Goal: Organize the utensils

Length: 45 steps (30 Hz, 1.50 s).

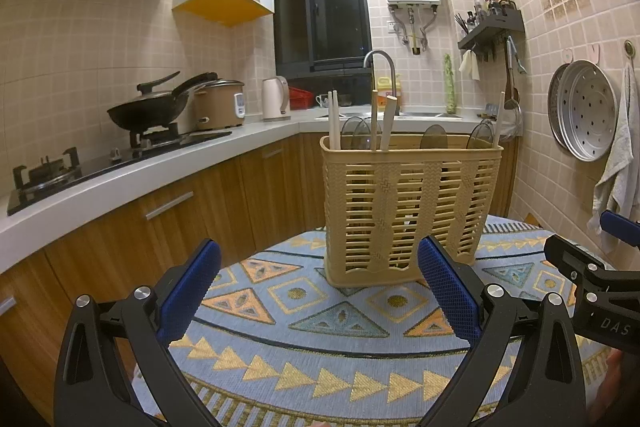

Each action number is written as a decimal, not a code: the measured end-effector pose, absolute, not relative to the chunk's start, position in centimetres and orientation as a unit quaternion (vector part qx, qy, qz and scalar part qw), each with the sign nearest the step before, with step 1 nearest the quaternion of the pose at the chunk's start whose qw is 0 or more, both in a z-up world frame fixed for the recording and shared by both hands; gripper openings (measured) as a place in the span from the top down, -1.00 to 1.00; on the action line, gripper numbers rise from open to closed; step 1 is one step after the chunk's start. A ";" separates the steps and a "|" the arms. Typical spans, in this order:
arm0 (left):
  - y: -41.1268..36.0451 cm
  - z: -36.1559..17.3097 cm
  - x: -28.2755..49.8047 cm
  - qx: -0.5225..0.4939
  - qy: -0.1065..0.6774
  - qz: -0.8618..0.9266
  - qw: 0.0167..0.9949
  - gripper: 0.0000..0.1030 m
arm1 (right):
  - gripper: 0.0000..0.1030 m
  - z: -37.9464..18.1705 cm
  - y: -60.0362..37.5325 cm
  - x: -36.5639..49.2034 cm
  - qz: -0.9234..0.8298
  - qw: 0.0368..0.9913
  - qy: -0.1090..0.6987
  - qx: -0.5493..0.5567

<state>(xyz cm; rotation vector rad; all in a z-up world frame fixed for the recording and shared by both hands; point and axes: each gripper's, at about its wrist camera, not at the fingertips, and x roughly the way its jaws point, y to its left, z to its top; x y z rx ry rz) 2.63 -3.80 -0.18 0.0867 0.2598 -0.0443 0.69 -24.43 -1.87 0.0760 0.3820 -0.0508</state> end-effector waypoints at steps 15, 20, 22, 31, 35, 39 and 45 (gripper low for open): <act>-4.1 -0.2 2.6 0.047 0.131 -0.022 0.990 -0.85 | -0.85 -2.0 -24.2 0.8 -0.025 0.980 0.194 0.035; -4.1 -0.3 2.7 0.048 0.135 -0.022 0.989 -0.85 | -0.85 -2.1 -24.1 1.0 -0.021 0.979 0.199 0.036; -4.1 -0.3 2.7 0.047 0.135 -0.022 0.989 -0.85 | -0.85 -2.1 -24.1 0.9 -0.021 0.980 0.197 0.035; -4.1 -0.4 2.8 0.050 0.138 -0.022 0.989 -0.85 | -0.85 -2.1 -24.1 1.0 -0.022 0.979 0.198 0.034; -4.4 -0.5 2.7 0.060 0.136 -0.014 0.989 -0.85 | -0.85 -2.1 -24.1 1.0 -0.022 0.979 0.197 0.034; -4.3 -0.4 2.5 0.064 0.127 -0.011 0.990 -0.85 | -0.85 -2.1 -24.1 1.0 -0.021 0.979 0.198 0.035; -4.2 -0.4 2.8 0.058 0.143 -0.028 0.988 -0.86 | -0.85 -2.1 -24.1 1.0 -0.022 0.979 0.197 0.035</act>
